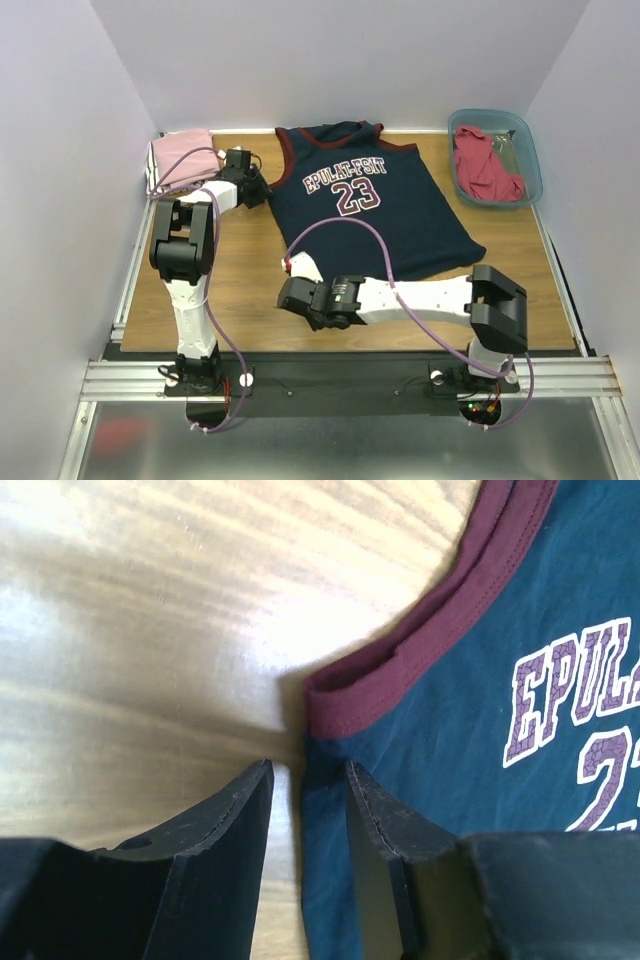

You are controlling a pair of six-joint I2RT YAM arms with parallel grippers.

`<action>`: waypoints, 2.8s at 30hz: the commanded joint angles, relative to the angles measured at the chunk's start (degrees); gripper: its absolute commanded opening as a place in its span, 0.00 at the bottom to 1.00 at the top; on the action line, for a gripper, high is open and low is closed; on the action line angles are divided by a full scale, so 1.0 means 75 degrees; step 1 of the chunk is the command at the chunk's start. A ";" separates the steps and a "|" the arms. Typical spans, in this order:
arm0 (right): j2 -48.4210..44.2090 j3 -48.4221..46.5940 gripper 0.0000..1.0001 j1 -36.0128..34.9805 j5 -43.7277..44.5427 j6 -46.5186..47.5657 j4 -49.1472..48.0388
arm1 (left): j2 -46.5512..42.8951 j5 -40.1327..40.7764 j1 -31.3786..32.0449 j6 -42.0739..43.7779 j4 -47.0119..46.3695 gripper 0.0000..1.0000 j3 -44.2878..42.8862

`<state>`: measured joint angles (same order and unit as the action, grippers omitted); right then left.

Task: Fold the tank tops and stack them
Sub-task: Flatten the tank top out, then fold the tank top

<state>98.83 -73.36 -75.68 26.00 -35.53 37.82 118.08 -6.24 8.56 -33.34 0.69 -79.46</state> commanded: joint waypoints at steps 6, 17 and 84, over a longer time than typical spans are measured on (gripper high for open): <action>0.0312 -0.0390 0.00 0.0001 -0.0899 0.0401 0.0218 | -0.0370 0.0293 0.0054 -0.0113 -0.0314 0.46 0.0271; 0.0522 -0.0776 0.00 0.0001 -0.2095 0.1010 0.0406 | -0.0111 0.0269 0.0136 -0.0253 -0.0408 0.25 0.0060; -0.2430 0.4027 0.00 0.1653 -0.3514 -0.0688 -0.3438 | 0.1341 0.1922 0.1765 -0.0734 0.1104 0.00 -0.3444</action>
<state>83.07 -44.38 -63.29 -3.03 -38.59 14.61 127.04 7.55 21.76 -39.07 10.52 -102.26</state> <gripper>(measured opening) 0.012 0.019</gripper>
